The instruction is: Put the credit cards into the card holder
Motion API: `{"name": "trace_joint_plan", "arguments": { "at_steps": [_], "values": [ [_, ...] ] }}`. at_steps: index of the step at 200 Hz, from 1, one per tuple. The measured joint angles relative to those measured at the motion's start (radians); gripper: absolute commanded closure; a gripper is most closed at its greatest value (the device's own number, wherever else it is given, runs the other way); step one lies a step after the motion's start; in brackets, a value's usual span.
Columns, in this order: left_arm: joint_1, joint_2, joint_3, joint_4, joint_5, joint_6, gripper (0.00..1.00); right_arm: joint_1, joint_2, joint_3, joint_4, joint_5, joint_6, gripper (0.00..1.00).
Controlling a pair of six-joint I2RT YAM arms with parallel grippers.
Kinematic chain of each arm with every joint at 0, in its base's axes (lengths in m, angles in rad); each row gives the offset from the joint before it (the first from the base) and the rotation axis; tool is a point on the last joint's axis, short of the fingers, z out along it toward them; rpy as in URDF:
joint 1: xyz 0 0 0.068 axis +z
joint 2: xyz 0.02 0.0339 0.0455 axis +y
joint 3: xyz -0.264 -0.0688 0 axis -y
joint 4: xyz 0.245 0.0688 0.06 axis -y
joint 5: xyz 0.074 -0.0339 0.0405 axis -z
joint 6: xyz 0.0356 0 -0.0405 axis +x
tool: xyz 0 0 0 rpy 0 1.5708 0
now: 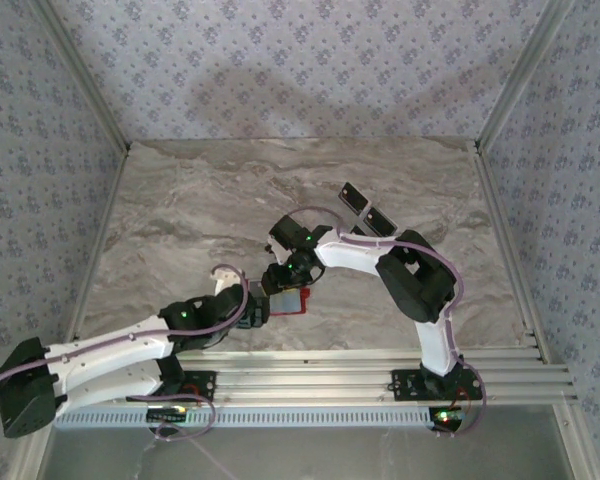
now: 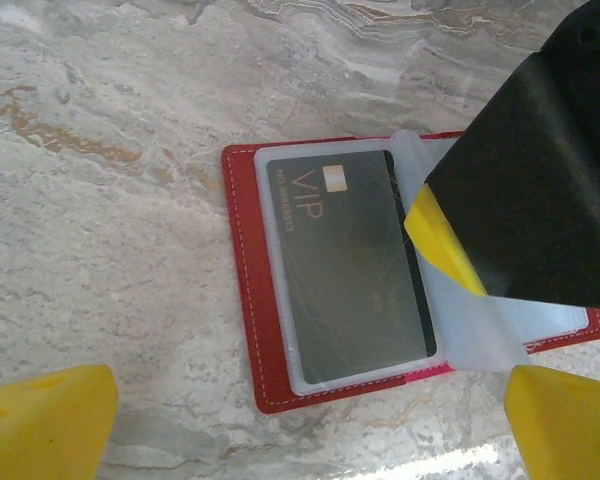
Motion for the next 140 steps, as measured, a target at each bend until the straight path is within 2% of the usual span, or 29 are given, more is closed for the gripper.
{"name": "trace_joint_plan", "arguments": {
  "at_steps": [49, 140],
  "values": [
    [-0.018, 0.113, 0.019, 0.048, 0.000, 0.024, 0.00, 0.000, 0.001, 0.000, 0.007, -0.003, 0.003, 0.49],
    [-0.022, 0.216, 0.040, 0.108, -0.004, 0.048, 0.00, 0.000, 0.002, 0.000, 0.010, -0.004, 0.004, 0.49]
  ]
}}
